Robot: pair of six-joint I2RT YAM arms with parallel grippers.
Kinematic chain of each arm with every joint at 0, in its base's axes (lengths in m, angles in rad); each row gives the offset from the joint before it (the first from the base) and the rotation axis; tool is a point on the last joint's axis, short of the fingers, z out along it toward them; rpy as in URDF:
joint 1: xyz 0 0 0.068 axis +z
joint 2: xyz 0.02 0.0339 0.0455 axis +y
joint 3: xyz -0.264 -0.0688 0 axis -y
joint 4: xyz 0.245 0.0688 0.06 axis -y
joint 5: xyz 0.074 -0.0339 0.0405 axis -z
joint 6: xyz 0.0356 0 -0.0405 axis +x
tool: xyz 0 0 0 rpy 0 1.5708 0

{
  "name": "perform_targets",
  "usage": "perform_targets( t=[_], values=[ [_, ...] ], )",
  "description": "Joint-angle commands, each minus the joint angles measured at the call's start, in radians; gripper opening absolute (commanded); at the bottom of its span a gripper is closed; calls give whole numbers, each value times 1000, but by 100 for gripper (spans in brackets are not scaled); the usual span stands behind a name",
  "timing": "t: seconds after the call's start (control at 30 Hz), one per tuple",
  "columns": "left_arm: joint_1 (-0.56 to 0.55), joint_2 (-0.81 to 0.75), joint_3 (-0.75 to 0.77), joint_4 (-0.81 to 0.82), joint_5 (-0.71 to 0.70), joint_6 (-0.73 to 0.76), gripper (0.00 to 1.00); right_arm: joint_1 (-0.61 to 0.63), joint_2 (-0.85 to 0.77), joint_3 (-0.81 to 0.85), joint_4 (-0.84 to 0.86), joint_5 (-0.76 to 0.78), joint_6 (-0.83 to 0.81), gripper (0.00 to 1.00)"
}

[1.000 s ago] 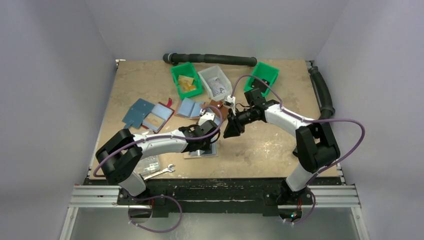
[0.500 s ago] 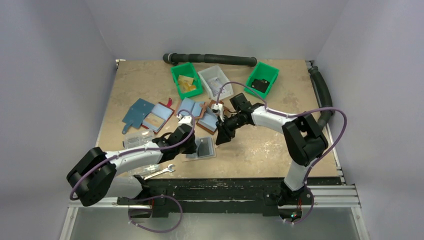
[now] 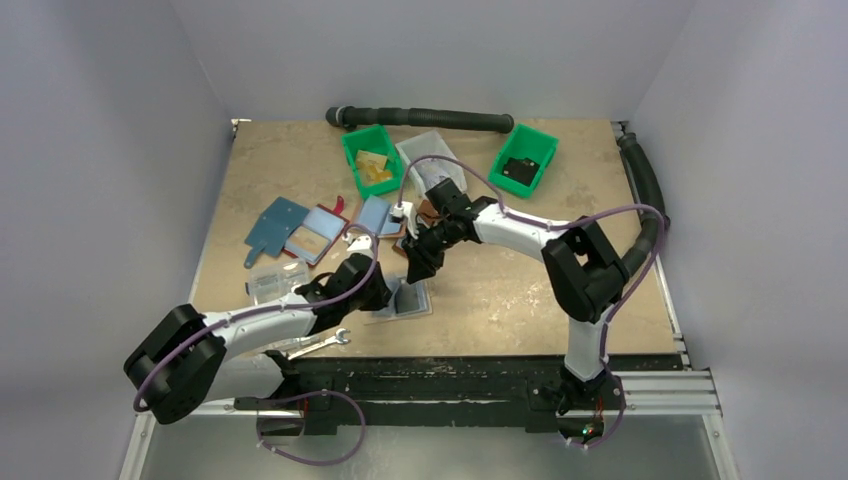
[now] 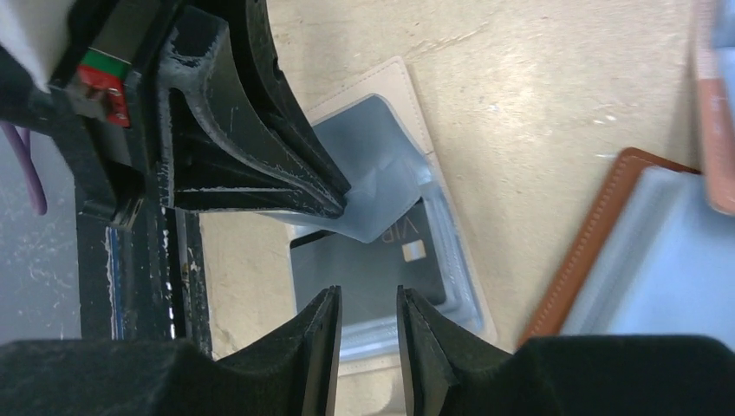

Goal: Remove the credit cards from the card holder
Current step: Remove the credit card from the card holder.

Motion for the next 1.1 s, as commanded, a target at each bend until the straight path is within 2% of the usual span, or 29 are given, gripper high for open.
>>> perform_targets(
  t=[0.0, 0.33, 0.5, 0.57, 0.7, 0.87, 0.97, 1.07],
  values=[
    [11, -50, -30, 41, -2, -28, 0, 53, 32, 62, -52, 68, -13, 36],
    [18, -100, -51, 31, 0, -43, 1, 111, 93, 88, -37, 105, 41, 27],
    [19, -151, -30, -63, 7, -47, 28, 120, 148, 158, -74, 42, 51, 21],
    [19, -189, -18, -111, -4, -50, 34, 122, 175, 194, -100, 25, 52, 17],
    [19, -265, 9, -214, -31, -56, 41, 131, 214, 247, -127, -4, 61, 15],
    [19, -383, 35, -310, -13, -43, 42, 139, 241, 285, -138, -52, 79, 15],
    [18, -460, 44, -316, 27, -16, 44, 146, 257, 297, -146, -97, 82, 16],
    [18, -526, 51, -291, 63, -7, 51, 153, 272, 306, -150, -140, 90, 18]
  ],
)
